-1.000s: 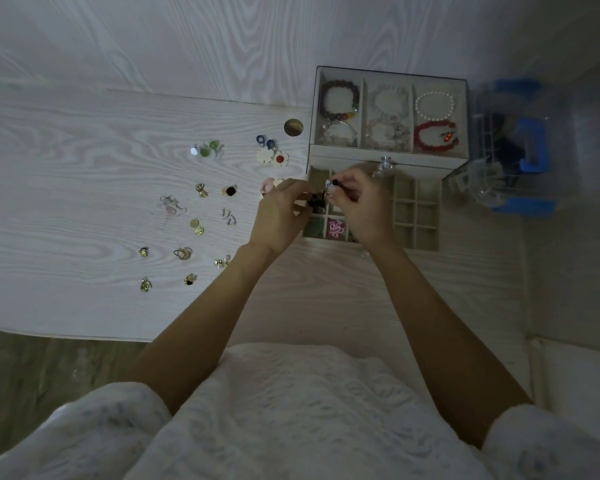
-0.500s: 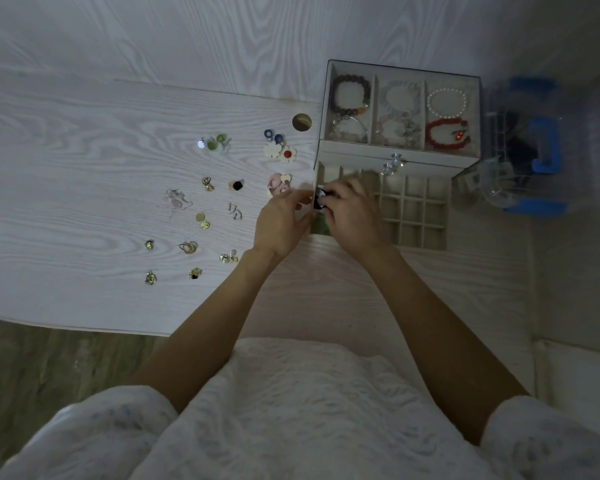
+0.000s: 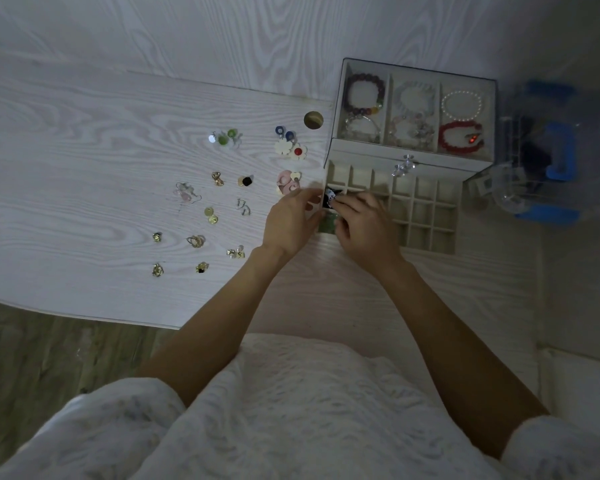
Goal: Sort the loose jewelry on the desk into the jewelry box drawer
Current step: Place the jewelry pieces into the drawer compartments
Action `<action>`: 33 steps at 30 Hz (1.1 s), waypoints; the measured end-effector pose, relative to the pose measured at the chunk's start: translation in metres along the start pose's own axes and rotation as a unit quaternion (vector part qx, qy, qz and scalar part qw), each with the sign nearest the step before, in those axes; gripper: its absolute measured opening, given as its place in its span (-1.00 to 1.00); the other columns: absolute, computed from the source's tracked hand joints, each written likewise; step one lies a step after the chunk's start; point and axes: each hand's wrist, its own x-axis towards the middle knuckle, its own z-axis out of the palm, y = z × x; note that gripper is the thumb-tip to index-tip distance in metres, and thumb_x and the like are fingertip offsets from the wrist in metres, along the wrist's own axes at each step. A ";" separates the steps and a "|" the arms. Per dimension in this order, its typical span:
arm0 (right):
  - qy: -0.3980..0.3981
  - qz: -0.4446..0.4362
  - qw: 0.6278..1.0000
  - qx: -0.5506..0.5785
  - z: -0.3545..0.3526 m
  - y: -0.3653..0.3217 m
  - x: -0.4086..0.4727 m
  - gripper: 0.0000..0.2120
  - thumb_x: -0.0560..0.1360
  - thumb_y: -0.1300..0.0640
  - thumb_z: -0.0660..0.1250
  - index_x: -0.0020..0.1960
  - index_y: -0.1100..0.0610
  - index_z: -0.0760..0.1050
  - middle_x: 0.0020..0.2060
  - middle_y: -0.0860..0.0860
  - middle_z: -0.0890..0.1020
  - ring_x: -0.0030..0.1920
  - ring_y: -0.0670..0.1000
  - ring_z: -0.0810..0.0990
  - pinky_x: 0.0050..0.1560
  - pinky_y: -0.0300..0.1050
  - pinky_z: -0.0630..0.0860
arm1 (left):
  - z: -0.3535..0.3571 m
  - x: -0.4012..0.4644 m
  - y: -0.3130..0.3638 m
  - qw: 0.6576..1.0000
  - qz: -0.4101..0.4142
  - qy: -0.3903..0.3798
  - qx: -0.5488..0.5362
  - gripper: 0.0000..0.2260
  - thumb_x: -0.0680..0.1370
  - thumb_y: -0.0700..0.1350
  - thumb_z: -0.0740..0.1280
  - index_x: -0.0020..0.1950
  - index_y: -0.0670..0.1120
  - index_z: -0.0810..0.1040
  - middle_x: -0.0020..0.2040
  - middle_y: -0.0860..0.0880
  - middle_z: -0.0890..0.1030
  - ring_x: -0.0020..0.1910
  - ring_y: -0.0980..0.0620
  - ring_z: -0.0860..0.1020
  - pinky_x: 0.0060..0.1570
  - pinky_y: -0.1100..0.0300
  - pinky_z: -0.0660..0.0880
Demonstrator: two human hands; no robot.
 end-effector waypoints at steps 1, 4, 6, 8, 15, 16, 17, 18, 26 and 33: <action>0.000 0.007 1.000 0.027 0.000 0.001 0.000 -0.69 0.48 0.20 0.21 0.18 0.22 0.53 0.11 0.09 0.62 0.13 0.13 0.48 0.14 0.01 0.43 | 0.000 0.000 0.000 1.000 -0.001 -0.001 -0.002 -0.69 0.50 -0.10 0.36 0.23 -0.12 0.51 0.08 -0.12 0.61 0.01 -0.07 0.57 -0.05 0.09 0.51; 0.020 0.030 0.997 0.072 -0.001 0.002 -0.003 -0.73 0.48 0.26 0.24 0.16 0.24 0.53 0.15 0.11 0.59 0.21 0.11 0.44 0.24 -0.04 0.37 | 0.001 -0.001 -0.001 1.000 -0.002 -0.001 -0.007 -0.69 0.50 -0.11 0.36 0.23 -0.12 0.51 0.07 -0.13 0.61 0.01 -0.08 0.57 -0.04 0.05 0.51; 0.053 0.049 0.996 0.055 -0.002 0.001 -0.005 -0.74 0.48 0.28 0.20 0.12 0.26 0.54 0.14 0.11 0.59 0.17 0.12 0.46 0.21 -0.08 0.36 | 0.001 0.000 0.000 1.000 -0.004 -0.002 -0.007 -0.69 0.50 -0.11 0.36 0.23 -0.12 0.51 0.08 -0.13 0.61 0.01 -0.08 0.57 -0.04 0.06 0.51; 0.059 0.044 0.997 0.029 -0.001 -0.001 -0.006 -0.70 0.48 0.23 0.13 0.09 0.26 0.56 0.07 0.10 0.61 0.11 0.12 0.49 0.14 -0.06 0.41 | 0.001 0.000 0.000 1.000 -0.004 -0.001 -0.007 -0.69 0.50 -0.11 0.36 0.23 -0.12 0.51 0.07 -0.12 0.61 0.01 -0.08 0.57 -0.05 0.07 0.51; -0.003 0.025 0.999 -0.028 0.005 -0.006 0.004 -0.72 0.46 0.28 0.21 0.14 0.30 0.51 0.12 0.15 0.59 0.17 0.15 0.46 0.24 -0.03 0.36 | -0.001 -0.001 0.002 1.000 -0.006 -0.004 -0.009 -0.69 0.50 -0.11 0.35 0.23 -0.12 0.50 0.09 -0.15 0.60 0.03 -0.11 0.56 -0.03 0.04 0.50; 0.000 0.020 0.999 -0.030 0.004 -0.006 0.007 -0.75 0.44 0.31 0.23 0.10 0.30 0.52 0.07 0.16 0.60 0.15 0.15 0.47 0.22 -0.03 0.36 | -0.001 -0.001 0.002 1.000 -0.005 -0.004 -0.008 -0.69 0.50 -0.12 0.35 0.23 -0.12 0.50 0.09 -0.16 0.60 0.03 -0.12 0.56 -0.03 0.03 0.50; 0.007 0.015 1.000 -0.025 0.002 -0.006 0.009 -0.79 0.42 0.33 0.23 0.04 0.29 0.52 0.00 0.15 0.61 0.11 0.14 0.48 0.16 -0.05 0.37 | -0.001 -0.001 0.002 1.000 -0.005 -0.003 -0.007 -0.69 0.50 -0.12 0.35 0.23 -0.13 0.50 0.09 -0.16 0.60 0.03 -0.12 0.56 -0.03 0.02 0.50; 0.017 0.014 1.000 -0.016 0.000 -0.005 0.010 -0.83 0.40 0.34 0.22 -0.04 0.27 0.50 -0.08 0.14 0.60 0.04 0.13 0.48 0.08 -0.09 0.36 | -0.001 -0.002 0.002 1.000 -0.003 -0.001 -0.006 -0.69 0.50 -0.12 0.35 0.23 -0.13 0.50 0.09 -0.16 0.60 0.03 -0.13 0.56 -0.03 0.03 0.50; 0.024 -0.004 1.000 -0.012 -0.004 -0.004 0.002 -0.77 0.41 0.32 0.24 0.05 0.22 0.49 -0.03 0.11 0.61 0.06 0.13 0.50 0.08 -0.07 0.39 | -0.006 -0.009 0.001 1.000 0.013 0.016 -0.021 -0.73 0.51 -0.12 0.33 0.20 -0.11 0.53 0.04 -0.10 0.62 -0.03 -0.06 0.57 -0.07 0.07 0.51; 0.036 -0.047 0.997 0.055 -0.008 -0.036 0.030 -0.73 0.51 0.17 0.26 0.19 0.23 0.45 -0.03 0.14 0.62 0.04 0.14 0.51 -0.03 0.02 0.47 | -0.044 -0.018 -0.043 0.987 -0.024 0.151 -0.048 -0.74 0.51 -0.22 0.31 0.20 -0.10 0.51 0.01 -0.03 0.61 -0.07 0.06 0.55 -0.09 0.17 0.50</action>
